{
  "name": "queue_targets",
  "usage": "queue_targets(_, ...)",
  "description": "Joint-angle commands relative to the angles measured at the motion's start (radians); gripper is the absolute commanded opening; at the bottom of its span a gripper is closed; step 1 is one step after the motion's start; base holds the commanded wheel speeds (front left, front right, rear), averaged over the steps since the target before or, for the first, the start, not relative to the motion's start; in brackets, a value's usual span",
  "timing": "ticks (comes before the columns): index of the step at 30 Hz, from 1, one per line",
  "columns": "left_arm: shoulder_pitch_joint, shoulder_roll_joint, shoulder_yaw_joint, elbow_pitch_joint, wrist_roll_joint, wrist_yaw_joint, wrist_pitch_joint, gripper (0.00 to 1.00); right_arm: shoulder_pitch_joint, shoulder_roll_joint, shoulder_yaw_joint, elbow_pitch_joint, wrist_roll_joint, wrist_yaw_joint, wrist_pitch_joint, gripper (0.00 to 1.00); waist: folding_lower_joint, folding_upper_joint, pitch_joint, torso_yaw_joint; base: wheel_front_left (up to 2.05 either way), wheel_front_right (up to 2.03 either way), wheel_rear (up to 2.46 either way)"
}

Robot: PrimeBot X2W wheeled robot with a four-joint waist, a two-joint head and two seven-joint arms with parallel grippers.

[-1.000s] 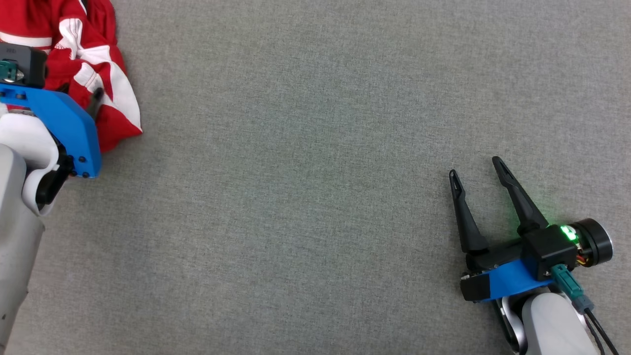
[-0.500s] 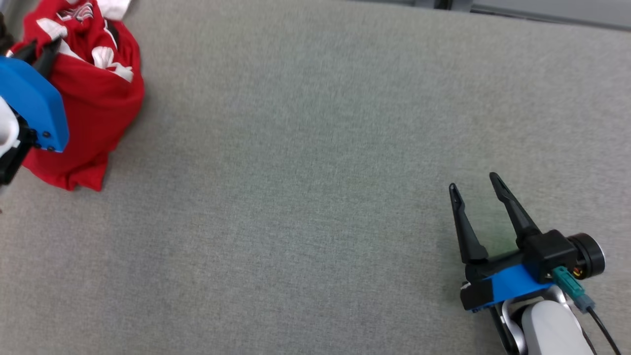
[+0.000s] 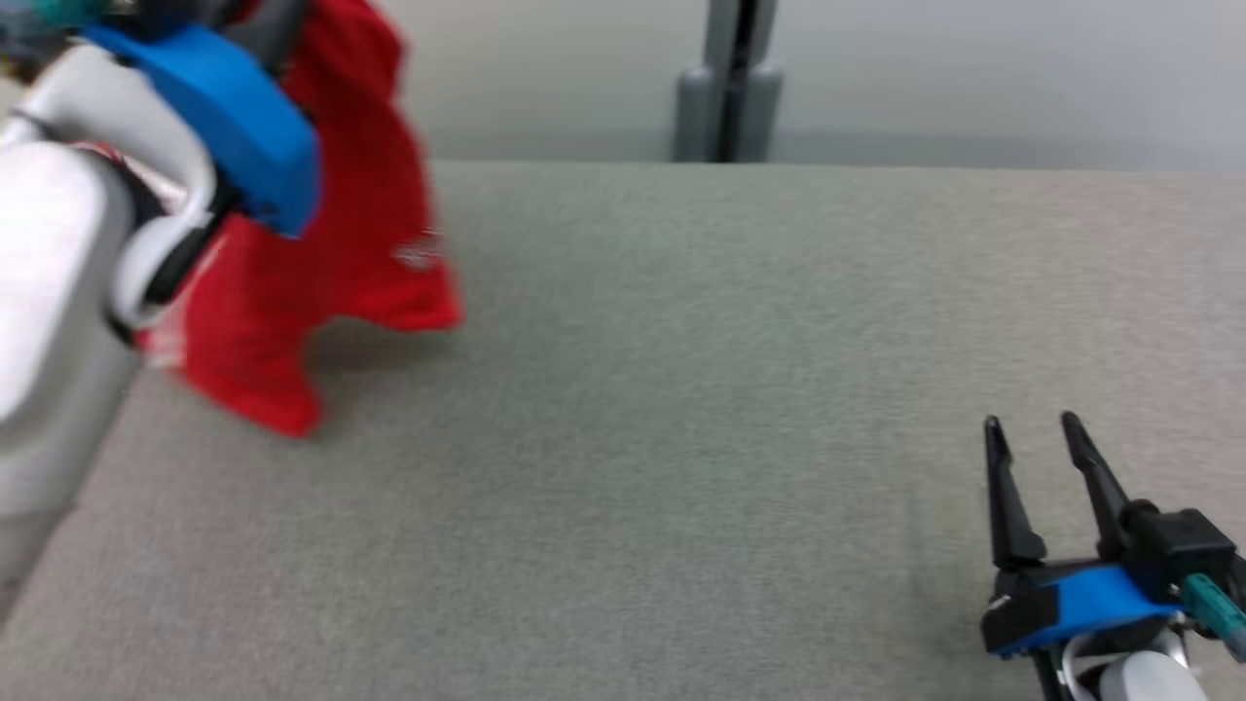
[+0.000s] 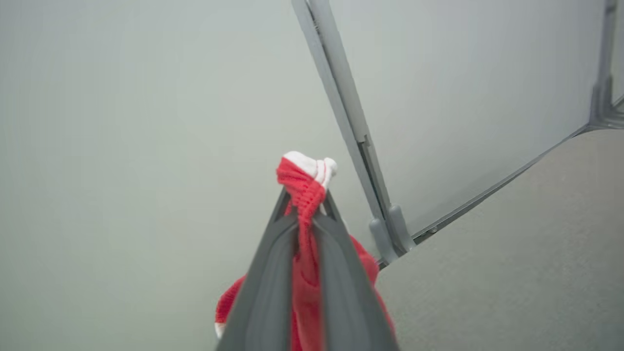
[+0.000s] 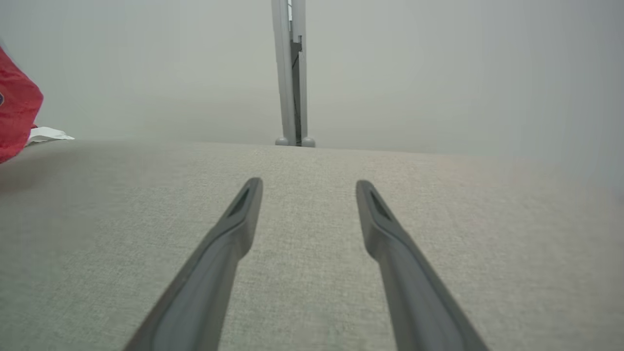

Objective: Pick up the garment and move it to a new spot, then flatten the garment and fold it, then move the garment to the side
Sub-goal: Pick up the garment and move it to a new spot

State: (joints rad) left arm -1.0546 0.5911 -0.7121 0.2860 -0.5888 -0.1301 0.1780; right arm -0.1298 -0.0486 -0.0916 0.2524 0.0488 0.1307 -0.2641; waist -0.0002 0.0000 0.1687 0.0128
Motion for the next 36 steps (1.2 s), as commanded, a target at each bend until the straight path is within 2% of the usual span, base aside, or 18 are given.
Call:
queue_targets(1,-0.021,-0.031,-0.007,-0.019,-0.006,0.000,-0.022,0.00,0.020,-0.004,-0.021,0.003,0.006,0.000,-0.001,1.00,0.0002,0.0000,-0.059,-0.065,0.00,0.00,0.00)
queue_targets(5,-0.019,-0.129,-0.016,-0.058,-0.023,0.011,-0.098,0.00,0.042,-0.003,-0.096,0.000,-0.003,0.000,-0.001,1.00,0.0002,0.0000,-0.066,-0.093,0.00,0.00,0.00)
queue_targets(8,0.049,-0.199,-0.028,-0.066,-0.037,0.030,-0.174,0.00,0.049,-0.003,-0.146,-0.004,-0.005,0.000,-0.001,1.00,0.0002,0.0000,-0.062,-0.104,0.00,0.00,0.00)
queue_targets(12,0.198,-0.251,-0.056,-0.020,-0.048,0.060,-0.282,0.00,0.044,-0.003,-0.189,-0.007,0.006,0.000,-0.001,1.00,0.0002,0.0000,-0.047,-0.115,0.00,0.00,0.00)
queue_targets(16,0.391,-0.293,-0.056,0.105,-0.090,0.101,-0.391,0.00,0.026,-0.003,-0.205,-0.013,0.009,0.000,-0.001,1.00,0.0002,0.0000,-0.026,-0.123,0.00,0.00,0.00)
queue_targets(21,0.590,-0.357,0.037,0.278,-0.159,0.132,-0.443,0.00,0.014,-0.003,-0.216,-0.022,0.010,0.000,-0.001,1.00,0.0002,0.0000,-0.005,-0.119,0.00,0.00,0.00)
queue_targets(23,0.631,-0.374,0.102,0.284,-0.147,0.135,-0.444,0.00,0.010,-0.003,-0.215,-0.024,0.004,0.000,-0.001,1.00,0.0002,0.0000,0.000,-0.110,0.00,0.00,0.00)
queue_targets(28,0.744,-0.414,0.250,0.257,-0.080,0.101,-0.444,0.00,0.010,-0.003,-0.207,-0.023,0.003,0.000,-0.001,1.00,0.0002,0.0000,-0.004,-0.083,0.00,0.00,0.00)
queue_targets(31,0.772,-0.432,0.288,0.250,-0.048,0.084,-0.444,0.00,0.013,-0.003,-0.198,-0.020,0.005,0.000,-0.001,1.00,0.0002,0.0000,-0.009,-0.070,0.00,0.00,0.00)
queue_targets(32,0.786,-0.440,0.304,0.249,-0.032,0.075,-0.444,0.16,0.014,-0.003,-0.194,-0.018,0.006,0.000,-0.001,1.00,0.0002,0.0000,-0.012,-0.064,0.00,0.00,0.00)
queue_targets(33,0.797,-0.449,0.318,0.251,-0.018,0.067,-0.444,0.36,0.015,-0.004,-0.191,-0.016,0.006,0.000,-0.001,1.00,0.0002,0.0000,-0.016,-0.059,0.00,0.00,0.00)
queue_targets(34,0.804,-0.457,0.333,0.253,-0.005,0.058,-0.444,0.49,0.017,-0.004,-0.188,-0.015,0.006,0.000,-0.001,1.00,0.0002,0.0000,-0.020,-0.056,0.00,0.00,0.00)
queue_targets(35,0.808,-0.463,0.344,0.255,0.006,0.051,-0.444,0.98,0.017,-0.004,-0.185,-0.013,0.006,0.000,-0.001,1.00,0.0002,0.0000,-0.023,-0.052,0.00,0.00,0.00)
queue_targets(36,0.813,-0.470,0.356,0.256,0.017,0.046,-0.445,1.00,0.019,-0.004,-0.180,-0.012,0.007,0.000,-0.001,1.00,0.0002,0.0000,-0.027,-0.049,0.00,0.00,0.00)
